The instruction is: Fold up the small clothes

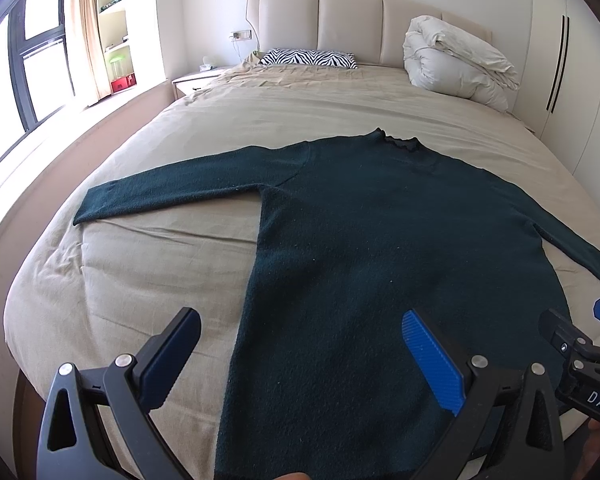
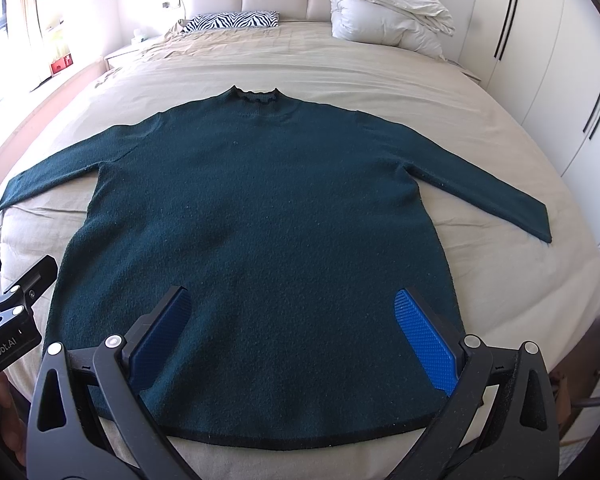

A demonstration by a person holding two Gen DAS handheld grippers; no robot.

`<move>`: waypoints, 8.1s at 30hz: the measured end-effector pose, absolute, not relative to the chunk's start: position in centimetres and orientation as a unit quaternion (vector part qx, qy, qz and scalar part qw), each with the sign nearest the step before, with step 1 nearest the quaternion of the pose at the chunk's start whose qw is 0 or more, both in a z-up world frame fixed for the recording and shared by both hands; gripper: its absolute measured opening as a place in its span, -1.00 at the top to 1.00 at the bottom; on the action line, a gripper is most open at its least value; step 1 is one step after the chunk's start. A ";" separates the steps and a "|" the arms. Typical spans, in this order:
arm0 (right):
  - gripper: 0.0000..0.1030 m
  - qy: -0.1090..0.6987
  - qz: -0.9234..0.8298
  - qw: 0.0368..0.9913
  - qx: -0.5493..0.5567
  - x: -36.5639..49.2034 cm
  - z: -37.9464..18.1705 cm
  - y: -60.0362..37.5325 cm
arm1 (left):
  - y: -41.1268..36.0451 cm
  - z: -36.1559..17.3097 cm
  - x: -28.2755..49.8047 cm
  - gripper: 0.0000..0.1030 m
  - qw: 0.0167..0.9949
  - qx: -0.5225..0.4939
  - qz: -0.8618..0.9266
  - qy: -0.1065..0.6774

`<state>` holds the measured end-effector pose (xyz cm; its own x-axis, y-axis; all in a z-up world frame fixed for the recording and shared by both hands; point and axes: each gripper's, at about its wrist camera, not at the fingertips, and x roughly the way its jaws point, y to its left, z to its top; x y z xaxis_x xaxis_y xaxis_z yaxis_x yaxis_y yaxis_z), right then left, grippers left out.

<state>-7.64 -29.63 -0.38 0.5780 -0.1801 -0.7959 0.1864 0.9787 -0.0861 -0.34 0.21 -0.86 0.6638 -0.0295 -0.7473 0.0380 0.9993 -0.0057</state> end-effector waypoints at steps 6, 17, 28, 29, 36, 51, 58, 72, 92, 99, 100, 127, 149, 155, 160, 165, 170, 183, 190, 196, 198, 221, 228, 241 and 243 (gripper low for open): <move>-1.00 0.448 -0.103 0.888 0.004 -7.7 -0.5 -29.6 | 0.4 -1.1 -0.4 -1.00 0.911 0.003 -0.020 0.411; -1.00 0.450 -0.103 0.887 0.004 -7.5 -0.8 -29.4 | 0.6 -1.4 -0.6 -1.00 0.913 -0.008 -0.032 0.407; -1.00 0.431 -0.066 0.898 0.061 -6.7 -0.7 -30.2 | 5.8 -2.2 1.4 -1.00 0.893 -0.147 -0.115 0.409; -1.00 0.420 -0.061 0.903 0.071 -6.7 -0.4 -30.2 | 6.5 -2.1 1.7 -1.00 0.899 -0.150 -0.108 0.398; -1.00 0.354 -0.042 0.930 0.092 -5.4 2.3 -30.0 | 13.6 -3.2 4.4 -0.99 0.881 -0.207 -0.044 0.423; -0.84 0.355 0.012 0.927 0.121 0.9 3.4 -26.8 | 36.0 -12.0 14.4 -0.24 0.763 -0.570 0.060 0.301; -0.57 0.380 0.022 0.915 0.137 4.6 1.5 -26.3 | 38.0 -13.6 18.6 -0.39 0.749 -0.586 0.097 0.294; 0.05 0.398 0.035 0.897 0.192 6.3 -1.6 -30.5 | 30.7 -6.7 26.0 0.84 0.873 -0.354 0.068 0.329; 0.06 0.528 0.211 0.657 0.495 22.5 -18.2 -31.6 | -2.9 -11.8 17.9 0.75 0.894 0.359 -0.037 0.268; 0.10 0.557 0.236 0.601 0.522 25.5 -20.5 -25.7 | -2.5 -11.4 18.1 0.74 0.903 0.333 -0.038 0.268; 0.10 0.557 0.236 0.602 0.522 25.9 -20.5 -25.1 | -2.4 -11.3 18.2 0.74 0.904 0.330 -0.039 0.268; 0.86 0.503 0.006 0.816 0.285 30.7 -9.8 -41.1 | 11.7 -3.9 25.9 0.59 0.890 -0.166 -0.164 0.392; 0.86 0.515 -0.030 0.813 0.270 30.2 -12.9 -45.2 | 8.4 -6.9 30.6 0.70 0.859 -0.191 -0.207 0.427; 0.86 0.506 -0.016 0.810 0.296 30.1 -13.1 -45.6 | 7.8 -8.0 33.7 0.70 0.840 -0.228 -0.232 0.434; 0.85 0.499 -0.006 0.812 0.304 29.8 -13.3 -45.8 | 6.6 -11.1 37.2 0.70 0.824 -0.212 -0.212 0.480; 0.84 0.492 0.008 0.804 0.333 29.4 -13.6 -46.7 | 7.0 -12.7 37.7 0.90 0.820 -0.228 -0.216 0.479; 0.73 0.480 0.017 0.796 0.368 28.1 -13.4 -47.5 | 7.3 -11.2 35.8 0.64 0.818 -0.240 -0.229 0.470; 0.12 0.455 0.013 0.820 0.348 24.2 -11.7 -47.5 | 4.5 -9.6 29.4 0.45 0.850 -0.125 -0.240 0.453; 0.12 0.455 0.000 0.819 0.349 21.6 -11.2 -48.2 | 4.6 -10.4 29.0 0.39 0.839 -0.149 -0.231 0.470; 0.11 0.352 -0.052 0.836 0.418 11.3 -7.8 -55.9 | 4.1 -6.5 24.5 -0.49 0.869 -0.146 -0.232 0.413; 0.11 0.317 -0.103 0.829 0.450 6.3 -8.1 -59.6 | 3.2 -6.0 22.9 -0.52 0.871 -0.149 -0.236 0.404; 0.87 0.194 -0.285 0.740 0.578 -5.3 -13.0 -80.3 | -8.0 -6.7 19.8 -0.54 0.818 -0.172 -0.303 0.458; 0.87 0.267 -0.201 0.864 0.378 4.7 -3.2 -69.3 | -8.6 -5.7 21.4 -0.57 0.802 -0.210 -0.324 0.457; 0.80 0.422 -0.006 0.899 0.119 17.5 -7.3 -38.4 | -10.9 -8.9 24.1 -0.74 0.692 -0.346 -0.374 0.512; 0.79 0.453 -0.001 0.884 0.113 17.4 -9.7 -36.4 | -11.8 -10.1 24.5 -0.74 0.677 -0.350 -0.369 0.532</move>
